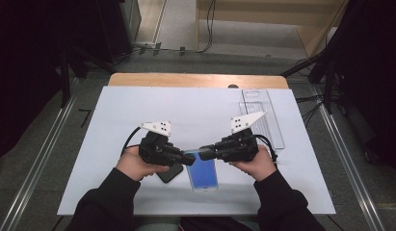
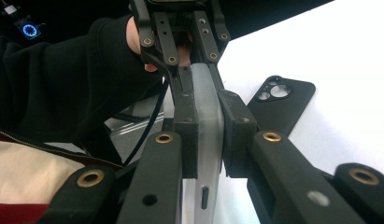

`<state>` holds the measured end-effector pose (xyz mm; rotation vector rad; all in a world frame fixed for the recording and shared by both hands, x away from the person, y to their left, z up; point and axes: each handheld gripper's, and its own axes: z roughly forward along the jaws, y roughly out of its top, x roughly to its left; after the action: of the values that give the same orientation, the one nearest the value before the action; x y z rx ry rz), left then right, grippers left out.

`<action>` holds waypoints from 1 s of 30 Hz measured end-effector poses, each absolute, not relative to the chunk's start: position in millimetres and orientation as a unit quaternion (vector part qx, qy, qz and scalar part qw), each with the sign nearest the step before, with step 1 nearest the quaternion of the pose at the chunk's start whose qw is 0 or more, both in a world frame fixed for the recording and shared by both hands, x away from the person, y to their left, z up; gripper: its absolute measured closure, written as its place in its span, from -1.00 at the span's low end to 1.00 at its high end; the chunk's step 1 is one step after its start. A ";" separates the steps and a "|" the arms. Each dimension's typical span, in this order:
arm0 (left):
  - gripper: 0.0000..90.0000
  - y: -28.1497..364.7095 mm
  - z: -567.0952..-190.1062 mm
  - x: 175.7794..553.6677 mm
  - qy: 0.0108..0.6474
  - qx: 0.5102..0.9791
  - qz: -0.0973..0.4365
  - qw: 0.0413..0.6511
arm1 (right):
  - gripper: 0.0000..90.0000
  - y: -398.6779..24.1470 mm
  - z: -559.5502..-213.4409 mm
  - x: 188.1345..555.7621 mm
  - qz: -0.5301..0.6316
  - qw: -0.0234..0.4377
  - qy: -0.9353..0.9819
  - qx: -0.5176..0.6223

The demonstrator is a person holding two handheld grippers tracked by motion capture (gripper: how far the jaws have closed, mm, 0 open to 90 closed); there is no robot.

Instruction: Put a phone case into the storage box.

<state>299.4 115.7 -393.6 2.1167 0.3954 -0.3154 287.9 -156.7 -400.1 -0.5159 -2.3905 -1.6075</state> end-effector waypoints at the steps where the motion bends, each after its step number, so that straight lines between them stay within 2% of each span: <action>1: 0.80 115.4 -392.2 299.7 0.166 0.861 -0.125 0.464 | 0.70 -157.3 -400.0 288.1 -0.548 0.108 -0.810 -0.177; 5: 0.80 113.4 -389.2 298.4 0.178 0.860 -0.126 0.461 | 0.61 -159.4 -399.5 290.6 -0.550 0.129 -0.802 -0.193; 7: 0.80 112.9 -389.8 299.2 0.186 0.860 -0.128 0.457 | 0.40 -159.1 -398.9 289.5 -0.548 0.116 -0.805 -0.193; 9: 0.80 113.8 -390.2 300.2 0.191 0.860 -0.130 0.454 | 0.29 -158.8 -397.8 288.9 -0.548 0.119 -0.804 -0.198; 12: 0.80 115.9 -389.7 301.1 0.196 0.858 -0.132 0.456 | 0.11 -159.6 -395.6 286.8 -0.553 0.100 -0.803 -0.200; 18: 0.79 116.0 -388.1 302.3 0.230 0.860 -0.127 0.438 | -0.40 -162.7 -393.6 284.9 -0.553 0.052 -0.800 -0.229; 21: 0.79 116.3 -387.4 302.8 0.246 0.859 -0.122 0.433 | -0.45 -162.9 -394.2 281.3 -0.537 0.011 -0.806 -0.248; 25: 0.79 118.5 -387.2 304.3 0.265 0.852 -0.114 0.437 | -0.53 -165.9 -396.9 279.4 -0.529 0.004 -0.809 -0.256; 26: 0.79 119.2 -387.2 304.8 0.271 0.850 -0.113 0.438 | -0.62 -166.2 -397.7 278.9 -0.527 -0.003 -0.809 -0.258; 28: 0.79 121.2 -387.8 306.4 0.283 0.845 -0.106 0.440 | -0.99 -166.4 -399.5 277.5 -0.516 -0.046 -0.807 -0.282; 30: 0.79 122.8 -388.9 307.8 0.297 0.843 -0.101 0.438 | -1.00 -169.0 -402.1 279.3 -0.509 -0.057 -0.797 -0.321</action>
<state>307.8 122.8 -388.9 2.0951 0.7392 -0.2503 279.3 -169.0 -402.1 -1.0467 -2.5971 -1.6597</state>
